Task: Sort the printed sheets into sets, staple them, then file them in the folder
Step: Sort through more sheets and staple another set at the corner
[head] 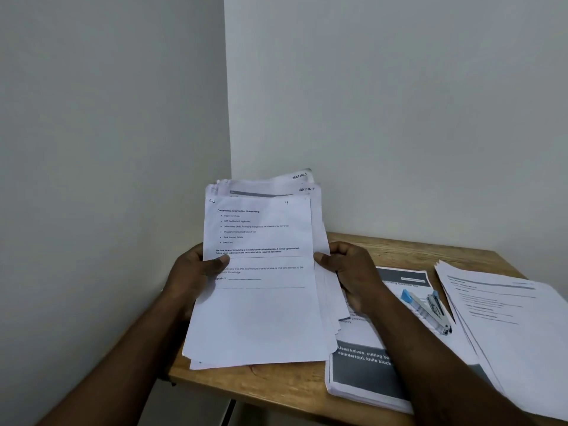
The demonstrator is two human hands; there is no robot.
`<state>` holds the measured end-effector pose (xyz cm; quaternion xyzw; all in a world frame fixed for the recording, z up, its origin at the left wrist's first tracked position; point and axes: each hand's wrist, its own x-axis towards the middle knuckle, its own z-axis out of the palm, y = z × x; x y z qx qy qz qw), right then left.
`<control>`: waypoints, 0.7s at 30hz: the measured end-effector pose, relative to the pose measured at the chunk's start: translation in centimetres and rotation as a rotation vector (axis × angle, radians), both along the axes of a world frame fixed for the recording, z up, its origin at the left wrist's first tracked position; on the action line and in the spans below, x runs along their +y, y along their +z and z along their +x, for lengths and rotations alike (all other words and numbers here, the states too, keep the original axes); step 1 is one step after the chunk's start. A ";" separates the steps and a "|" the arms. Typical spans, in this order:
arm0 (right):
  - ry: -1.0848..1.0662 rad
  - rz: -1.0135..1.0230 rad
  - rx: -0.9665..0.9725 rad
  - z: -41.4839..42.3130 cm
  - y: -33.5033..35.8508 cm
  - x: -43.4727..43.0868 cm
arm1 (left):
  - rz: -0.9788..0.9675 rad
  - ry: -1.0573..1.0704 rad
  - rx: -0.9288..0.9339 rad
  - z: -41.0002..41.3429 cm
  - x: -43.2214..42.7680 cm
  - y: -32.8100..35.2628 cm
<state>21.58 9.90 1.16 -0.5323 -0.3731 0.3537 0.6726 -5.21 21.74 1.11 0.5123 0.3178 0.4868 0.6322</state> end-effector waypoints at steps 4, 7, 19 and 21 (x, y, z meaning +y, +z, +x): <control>-0.092 0.011 -0.028 0.4 -0.2 0.2 | -0.033 0.012 -0.011 0.7 1.0 -0.2; -0.102 0.005 -0.030 0.5 -0.2 0.1 | -0.063 0.023 -0.018 0.9 1.4 -0.9; -0.289 0.031 -0.094 1.6 0.1 0.5 | -0.041 0.071 -0.007 0.7 1.3 -1.2; -0.320 0.036 -0.093 1.9 0.0 0.5 | -0.048 0.074 -0.004 0.7 1.2 -1.2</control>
